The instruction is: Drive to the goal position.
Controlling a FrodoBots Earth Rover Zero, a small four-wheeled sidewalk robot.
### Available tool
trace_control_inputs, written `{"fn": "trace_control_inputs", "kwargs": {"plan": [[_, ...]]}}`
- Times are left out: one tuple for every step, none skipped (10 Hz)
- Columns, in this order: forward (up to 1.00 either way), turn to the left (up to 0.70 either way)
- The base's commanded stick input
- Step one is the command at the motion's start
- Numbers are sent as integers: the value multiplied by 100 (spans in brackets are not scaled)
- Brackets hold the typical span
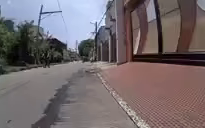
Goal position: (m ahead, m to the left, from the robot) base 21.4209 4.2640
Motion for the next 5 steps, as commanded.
{"fn": "trace_control_inputs", "kwargs": {"plan": [[100,38],[100,38],[100,38],[100,37],[100,31]]}}
